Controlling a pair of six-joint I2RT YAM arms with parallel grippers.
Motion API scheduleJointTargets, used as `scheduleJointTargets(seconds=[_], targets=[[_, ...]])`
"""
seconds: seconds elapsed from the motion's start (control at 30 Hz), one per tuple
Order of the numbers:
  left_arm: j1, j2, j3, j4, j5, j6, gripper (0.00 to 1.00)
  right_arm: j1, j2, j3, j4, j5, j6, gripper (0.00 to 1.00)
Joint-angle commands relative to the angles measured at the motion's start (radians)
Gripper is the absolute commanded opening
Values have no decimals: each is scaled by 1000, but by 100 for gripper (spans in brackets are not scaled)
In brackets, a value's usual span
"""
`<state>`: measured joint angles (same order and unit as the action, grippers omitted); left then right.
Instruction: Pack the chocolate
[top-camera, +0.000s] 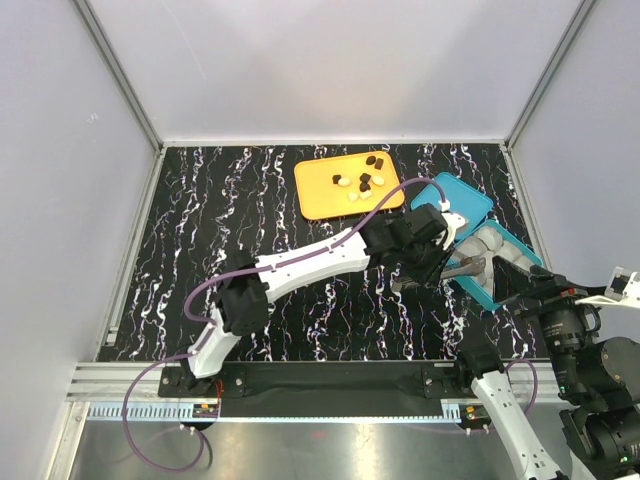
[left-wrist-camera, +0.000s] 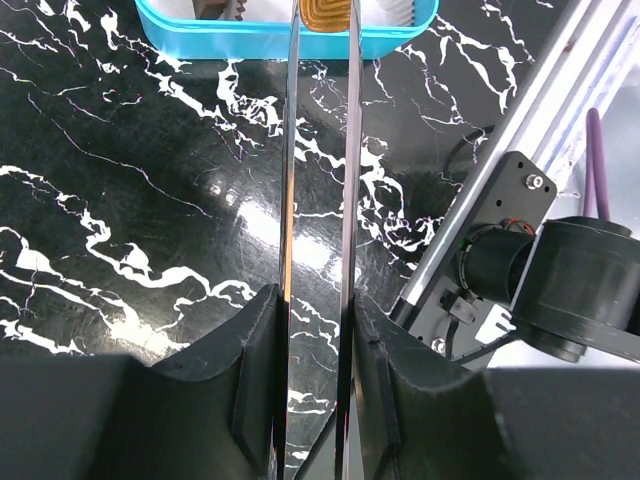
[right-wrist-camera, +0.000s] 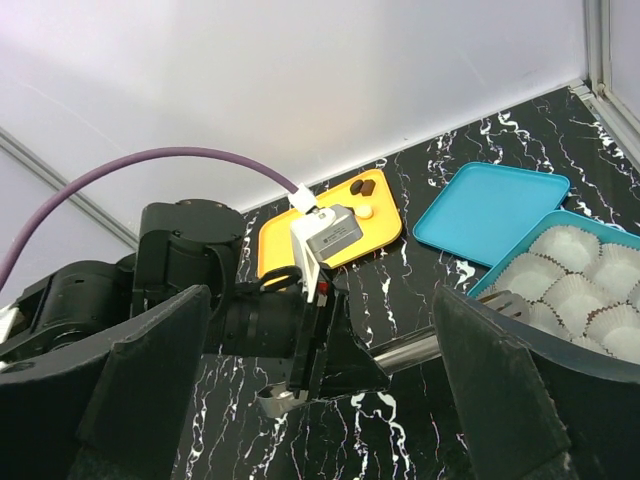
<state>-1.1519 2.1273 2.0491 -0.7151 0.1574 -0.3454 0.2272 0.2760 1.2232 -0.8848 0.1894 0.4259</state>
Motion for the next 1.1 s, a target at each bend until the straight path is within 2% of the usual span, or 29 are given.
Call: scheduleJointTargets(seconds=[0.0, 0.3, 1.07], targets=[[1, 14, 62, 74, 30, 2, 33, 4, -8, 10, 15, -13, 13, 100], [1, 65, 91, 140, 53, 20, 34, 4, -12, 7, 14, -15, 14, 100], [3, 128, 111, 126, -22, 51, 39, 4, -17, -1, 15, -10, 5, 100]])
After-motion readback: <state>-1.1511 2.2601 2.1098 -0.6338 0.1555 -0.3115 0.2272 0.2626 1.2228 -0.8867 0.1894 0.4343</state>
